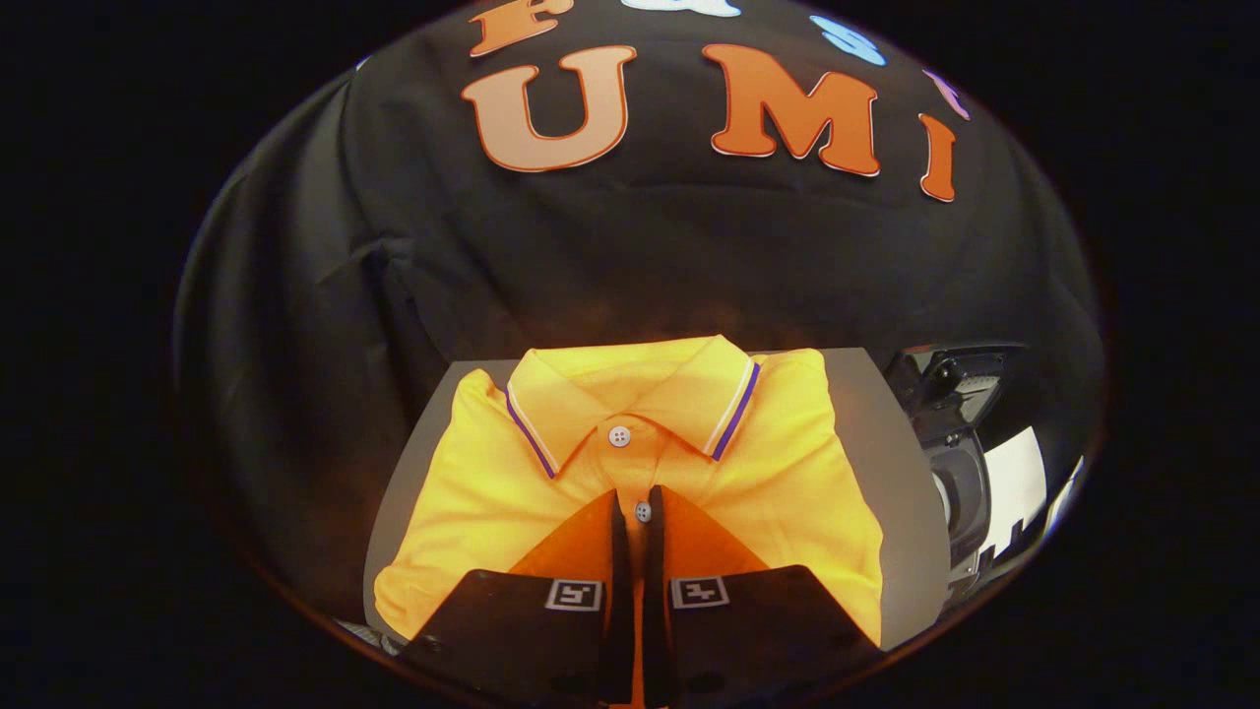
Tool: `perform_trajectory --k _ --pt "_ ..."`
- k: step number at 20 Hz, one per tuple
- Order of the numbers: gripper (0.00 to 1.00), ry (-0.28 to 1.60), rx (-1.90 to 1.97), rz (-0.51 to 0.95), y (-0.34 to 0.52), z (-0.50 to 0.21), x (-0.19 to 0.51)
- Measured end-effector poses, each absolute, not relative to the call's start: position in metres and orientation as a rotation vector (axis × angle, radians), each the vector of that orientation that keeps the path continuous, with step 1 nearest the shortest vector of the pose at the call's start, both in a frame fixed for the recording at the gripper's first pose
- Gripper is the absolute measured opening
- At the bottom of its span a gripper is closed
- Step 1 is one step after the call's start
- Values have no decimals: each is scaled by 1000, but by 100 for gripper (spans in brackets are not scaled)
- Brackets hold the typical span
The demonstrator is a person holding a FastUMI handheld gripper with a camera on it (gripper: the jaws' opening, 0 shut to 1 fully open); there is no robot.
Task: Put the clothes into the washing machine and then close the washing machine lid.
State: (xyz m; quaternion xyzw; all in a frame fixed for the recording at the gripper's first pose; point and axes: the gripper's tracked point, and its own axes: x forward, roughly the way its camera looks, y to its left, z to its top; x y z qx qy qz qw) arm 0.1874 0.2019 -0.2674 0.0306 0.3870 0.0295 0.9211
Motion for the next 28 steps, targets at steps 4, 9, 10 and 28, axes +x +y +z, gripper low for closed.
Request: perform_trajectory --k 4,9,10,28 --pt "12 717 136 92 192 -230 189" --pt "12 604 214 143 163 -189 185" --pt "12 580 231 157 151 -179 184" --pt "11 379 382 191 -159 -125 167"
